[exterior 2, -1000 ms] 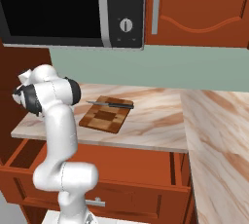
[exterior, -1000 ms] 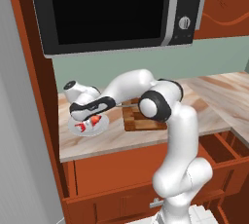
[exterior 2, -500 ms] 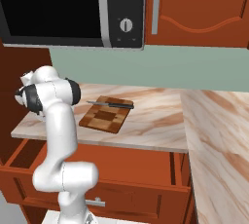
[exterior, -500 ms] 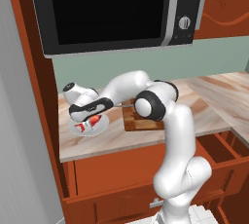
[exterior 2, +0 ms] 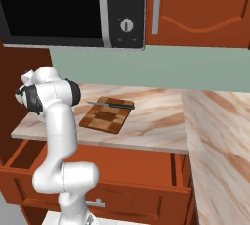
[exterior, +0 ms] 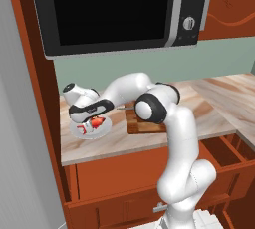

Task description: Pick up the knife from the drawer and place it on the cutting board. Then place the meat from the plate to the cutting board.

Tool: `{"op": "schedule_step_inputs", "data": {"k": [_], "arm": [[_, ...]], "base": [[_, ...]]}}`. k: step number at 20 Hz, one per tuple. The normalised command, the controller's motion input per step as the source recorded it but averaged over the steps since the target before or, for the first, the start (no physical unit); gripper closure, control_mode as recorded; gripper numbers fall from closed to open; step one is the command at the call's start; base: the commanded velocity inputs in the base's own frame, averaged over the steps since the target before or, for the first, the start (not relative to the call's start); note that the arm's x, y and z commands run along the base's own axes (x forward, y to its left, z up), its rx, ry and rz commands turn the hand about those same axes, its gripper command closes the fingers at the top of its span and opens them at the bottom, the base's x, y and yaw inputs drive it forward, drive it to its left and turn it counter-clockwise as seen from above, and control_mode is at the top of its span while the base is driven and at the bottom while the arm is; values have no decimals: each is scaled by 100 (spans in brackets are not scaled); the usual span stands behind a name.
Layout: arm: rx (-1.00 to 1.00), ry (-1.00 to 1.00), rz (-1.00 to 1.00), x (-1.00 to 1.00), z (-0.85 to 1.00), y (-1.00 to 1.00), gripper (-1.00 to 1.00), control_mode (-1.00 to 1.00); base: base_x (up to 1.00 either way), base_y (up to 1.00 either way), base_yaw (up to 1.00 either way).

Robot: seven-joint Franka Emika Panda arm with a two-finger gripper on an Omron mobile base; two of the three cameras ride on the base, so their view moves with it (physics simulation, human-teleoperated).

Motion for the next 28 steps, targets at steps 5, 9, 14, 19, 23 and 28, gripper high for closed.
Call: {"op": "schedule_step_inputs", "data": {"k": [5, 9, 14, 19, 23, 28], "arm": [[0, -2, 0, 3, -1, 0, -100, -100], [0, 0, 4, 15, -18, 0, -100, -100], [-1, 0, 5, 19, -26, 0, -100, -100], [-2, 0, 5, 13, -30, 0, -100, -100], [-3, 0, 5, 4, -42, 0, -100, -100], [-1, -2, 3, 0, -23, 0, 100, -100]], "base": [[0, 0, 0], [0, 0, 0], [0, 0, 0], [0, 0, 0], [0, 0, 0], [0, 0, 0]]}}
